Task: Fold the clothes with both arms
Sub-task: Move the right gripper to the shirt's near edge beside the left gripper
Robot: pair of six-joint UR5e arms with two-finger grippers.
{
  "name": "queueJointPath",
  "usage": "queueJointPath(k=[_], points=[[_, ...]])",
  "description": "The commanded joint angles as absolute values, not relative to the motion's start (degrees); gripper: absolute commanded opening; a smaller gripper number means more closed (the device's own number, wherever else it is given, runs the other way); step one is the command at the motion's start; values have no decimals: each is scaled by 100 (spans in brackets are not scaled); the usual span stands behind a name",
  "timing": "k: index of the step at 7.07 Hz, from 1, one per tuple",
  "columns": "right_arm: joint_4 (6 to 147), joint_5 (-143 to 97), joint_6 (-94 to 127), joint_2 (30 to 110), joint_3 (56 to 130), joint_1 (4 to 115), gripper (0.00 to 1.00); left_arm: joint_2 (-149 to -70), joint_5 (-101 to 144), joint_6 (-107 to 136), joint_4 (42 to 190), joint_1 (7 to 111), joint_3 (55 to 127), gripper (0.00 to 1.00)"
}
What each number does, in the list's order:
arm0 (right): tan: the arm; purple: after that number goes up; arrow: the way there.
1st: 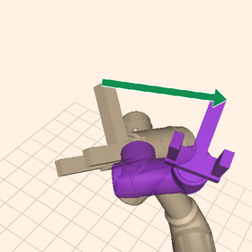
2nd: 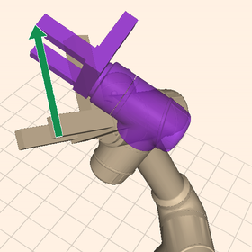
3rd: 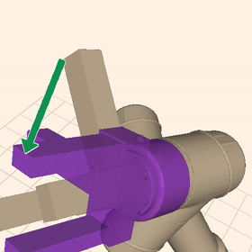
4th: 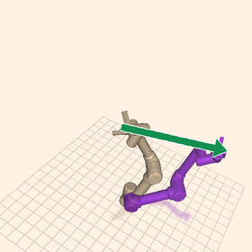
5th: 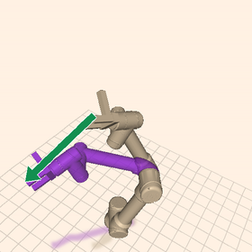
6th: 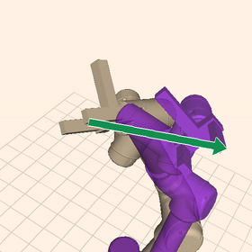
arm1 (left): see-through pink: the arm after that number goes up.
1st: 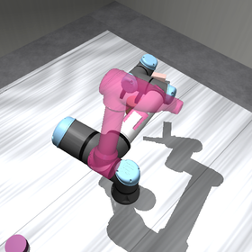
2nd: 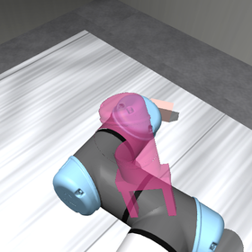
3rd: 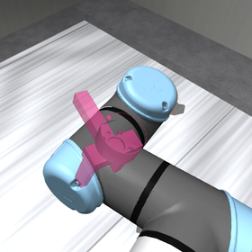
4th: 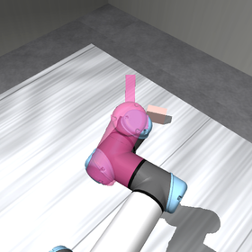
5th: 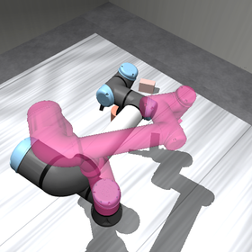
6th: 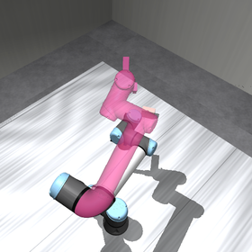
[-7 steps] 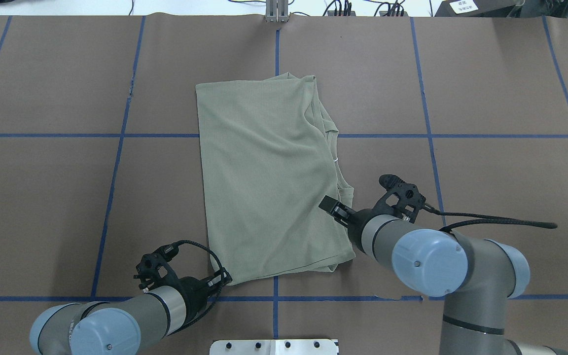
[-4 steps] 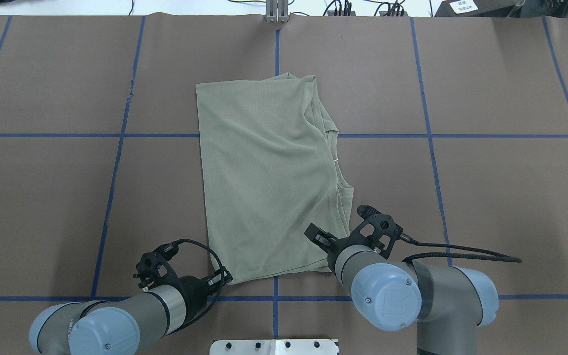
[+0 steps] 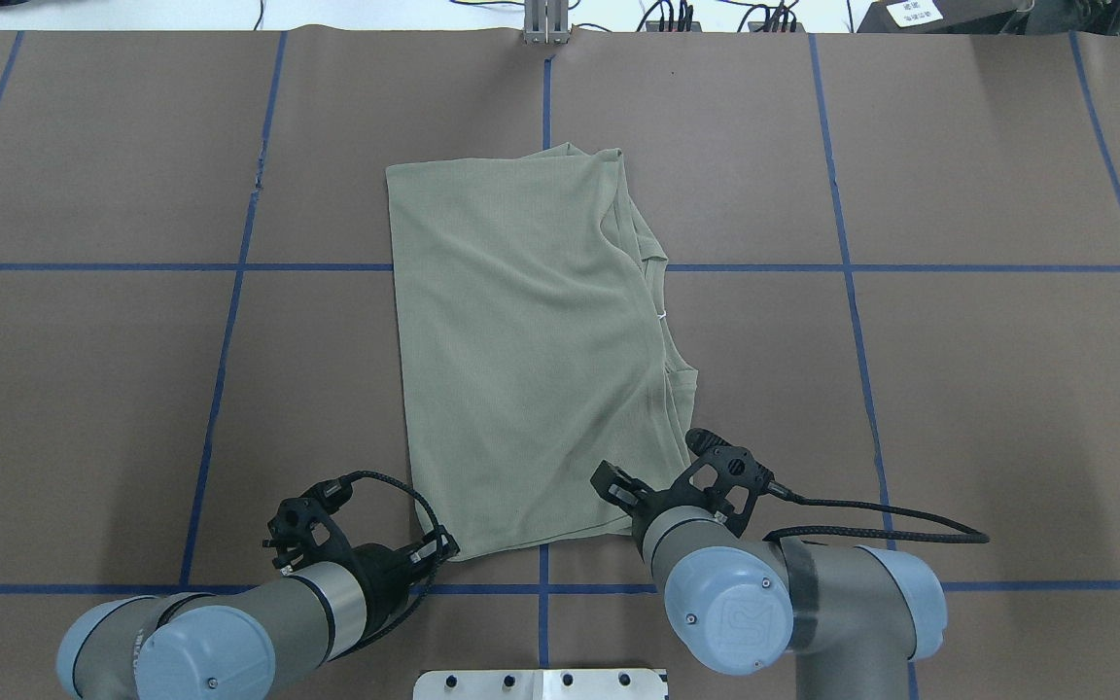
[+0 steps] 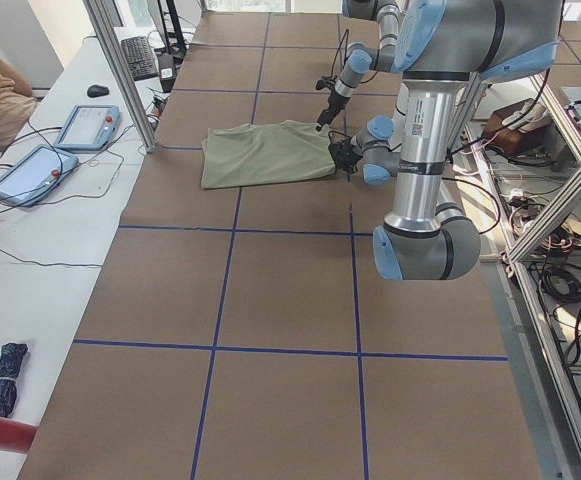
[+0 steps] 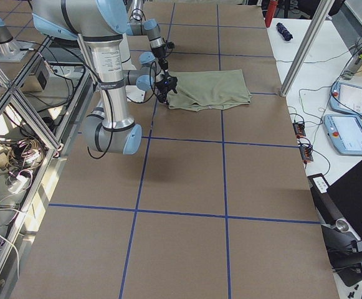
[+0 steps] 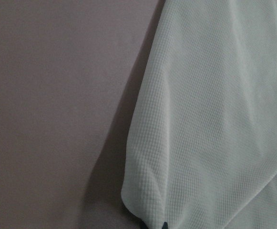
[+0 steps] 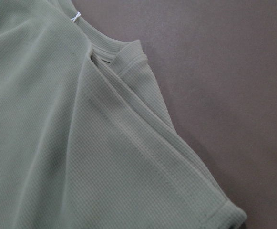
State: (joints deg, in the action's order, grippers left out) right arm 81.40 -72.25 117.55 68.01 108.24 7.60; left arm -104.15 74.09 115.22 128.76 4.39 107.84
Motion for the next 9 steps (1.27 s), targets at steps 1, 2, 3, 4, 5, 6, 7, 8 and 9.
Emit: queueJointPath(k=[1, 2, 3, 4, 5, 6, 7, 8, 9], points=[[8139, -7137, 11804, 6715, 10670, 729, 96, -10415, 7409, 11522, 12876, 439, 10784, 0], [8139, -7093, 11804, 6715, 10644, 729, 96, -10415, 7409, 11522, 12876, 439, 10784, 0], [8139, -7093, 11804, 6715, 10635, 721, 96, -10415, 7409, 11522, 12876, 439, 10784, 0], [8139, -7084, 11804, 6715, 10609, 721, 93, -10415, 7409, 11522, 12876, 439, 10784, 0], [8139, -7049, 11804, 6715, 10591, 721, 91, -10415, 7409, 11522, 12876, 439, 10784, 0], [8139, -7049, 11804, 6724, 10591, 703, 90, -10415, 7409, 11522, 12876, 431, 10784, 0], [8139, -7040, 11804, 6715, 10591, 703, 85, -10415, 7409, 11522, 12876, 439, 10784, 0], [8139, -7040, 11873, 6706, 10591, 703, 68, -10415, 7409, 11522, 12876, 439, 10784, 0], [8139, -7040, 11978, 6706, 10600, 703, 46, -10415, 7409, 11531, 12876, 439, 10784, 0]])
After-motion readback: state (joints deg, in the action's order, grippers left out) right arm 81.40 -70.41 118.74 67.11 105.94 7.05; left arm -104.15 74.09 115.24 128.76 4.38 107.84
